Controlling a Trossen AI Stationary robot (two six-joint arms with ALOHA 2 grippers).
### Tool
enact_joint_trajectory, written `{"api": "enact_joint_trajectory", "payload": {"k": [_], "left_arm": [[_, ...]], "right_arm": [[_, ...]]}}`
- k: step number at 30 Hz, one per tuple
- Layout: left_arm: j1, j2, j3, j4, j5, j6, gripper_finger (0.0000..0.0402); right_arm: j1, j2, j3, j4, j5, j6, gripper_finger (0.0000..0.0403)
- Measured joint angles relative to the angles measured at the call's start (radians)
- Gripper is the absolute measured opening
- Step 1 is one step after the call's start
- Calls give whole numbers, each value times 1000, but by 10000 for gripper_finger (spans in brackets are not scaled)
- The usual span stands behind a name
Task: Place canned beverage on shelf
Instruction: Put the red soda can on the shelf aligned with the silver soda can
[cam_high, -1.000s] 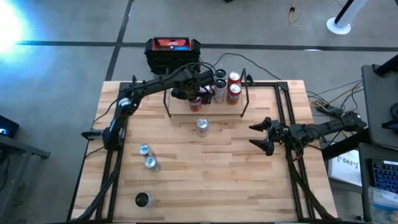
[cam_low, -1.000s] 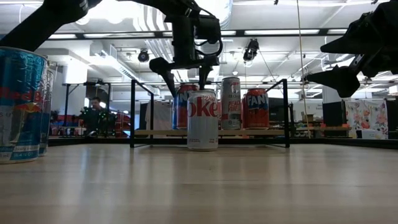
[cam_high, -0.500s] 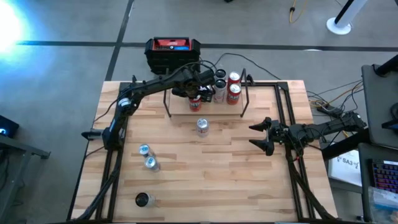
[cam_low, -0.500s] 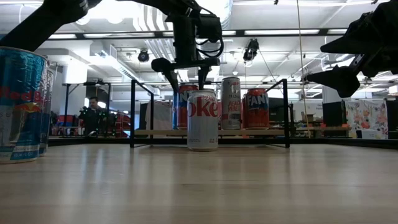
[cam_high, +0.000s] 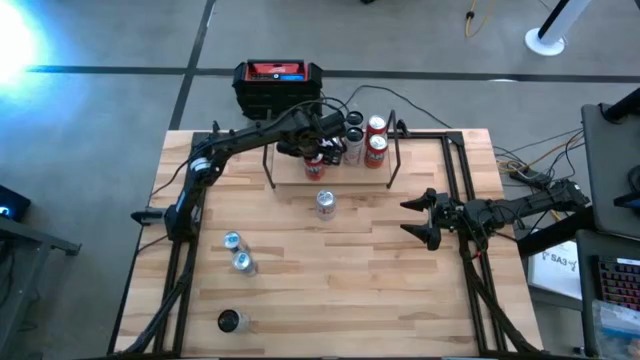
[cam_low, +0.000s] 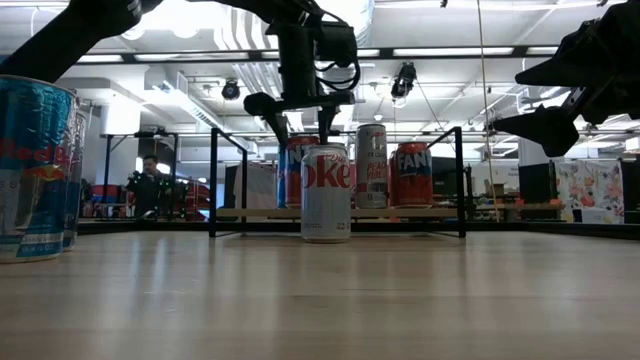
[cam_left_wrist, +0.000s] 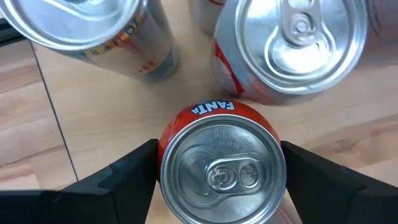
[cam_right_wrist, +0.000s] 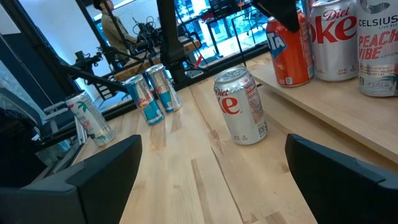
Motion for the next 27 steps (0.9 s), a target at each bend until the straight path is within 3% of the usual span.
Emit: {"api": "enact_joint_trajectory", "payload": {"k": [8, 27], "left_arm": [[-22, 5, 29, 11, 54, -7, 281], [-34, 32, 40, 71, 40, -3, 282]], "right_arm": [[0, 0, 0, 0, 0, 0, 380], [0, 0, 0, 0, 0, 0, 380]]}}
